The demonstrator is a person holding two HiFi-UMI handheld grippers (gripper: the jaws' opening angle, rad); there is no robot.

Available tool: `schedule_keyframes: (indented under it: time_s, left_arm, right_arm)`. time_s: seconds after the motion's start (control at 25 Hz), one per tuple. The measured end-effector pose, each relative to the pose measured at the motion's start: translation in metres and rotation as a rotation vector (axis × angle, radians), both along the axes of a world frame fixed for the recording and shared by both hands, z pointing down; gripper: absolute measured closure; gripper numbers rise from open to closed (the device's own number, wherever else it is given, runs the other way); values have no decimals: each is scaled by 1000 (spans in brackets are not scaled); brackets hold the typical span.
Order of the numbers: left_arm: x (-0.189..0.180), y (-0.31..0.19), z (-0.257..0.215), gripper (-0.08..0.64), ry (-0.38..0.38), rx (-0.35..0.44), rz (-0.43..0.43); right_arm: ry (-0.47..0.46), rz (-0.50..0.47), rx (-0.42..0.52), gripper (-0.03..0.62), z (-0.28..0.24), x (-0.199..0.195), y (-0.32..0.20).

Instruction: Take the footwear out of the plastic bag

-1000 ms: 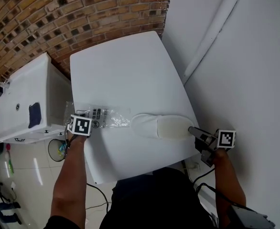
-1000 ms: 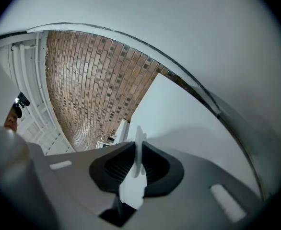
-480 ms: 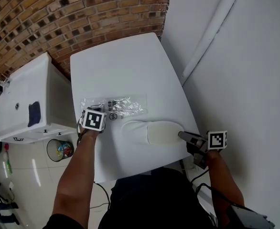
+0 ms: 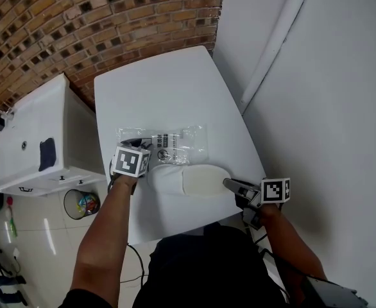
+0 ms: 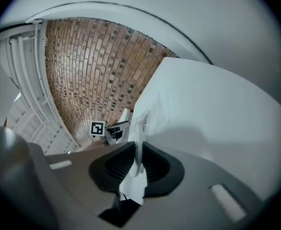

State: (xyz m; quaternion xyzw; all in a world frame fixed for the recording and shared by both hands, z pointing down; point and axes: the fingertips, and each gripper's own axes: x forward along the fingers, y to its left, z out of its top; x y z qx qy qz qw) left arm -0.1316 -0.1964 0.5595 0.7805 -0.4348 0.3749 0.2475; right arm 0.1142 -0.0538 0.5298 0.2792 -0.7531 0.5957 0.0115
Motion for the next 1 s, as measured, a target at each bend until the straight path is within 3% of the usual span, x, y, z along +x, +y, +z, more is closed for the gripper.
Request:
schedule_keyframes:
  time_s: [0.32, 0.52, 0.68, 0.8, 0.92, 1.0]
  left_arm:
    - [-30, 47, -55, 502, 110, 62, -30]
    - [-62, 102, -81, 546, 134, 68, -53]
    - [-74, 159, -85, 552, 176, 50, -73]
    - [-73, 195, -81, 551, 224, 43, -88]
    - [-66, 219, -76, 552, 301, 26, -111]
    - [-54, 232, -74, 552, 379, -16, -113]
  right_arm:
    - [-5, -82, -29, 538, 0, -35, 18]
    - [44, -131, -58, 531, 13, -60, 24]
    - [236, -131, -43, 495, 38, -58, 23]
    - [408, -138, 21, 379, 45, -49, 24]
    - [611, -84, 80, 379, 42, -27, 24]
    - [654, -36, 107, 404, 30, -20, 29]
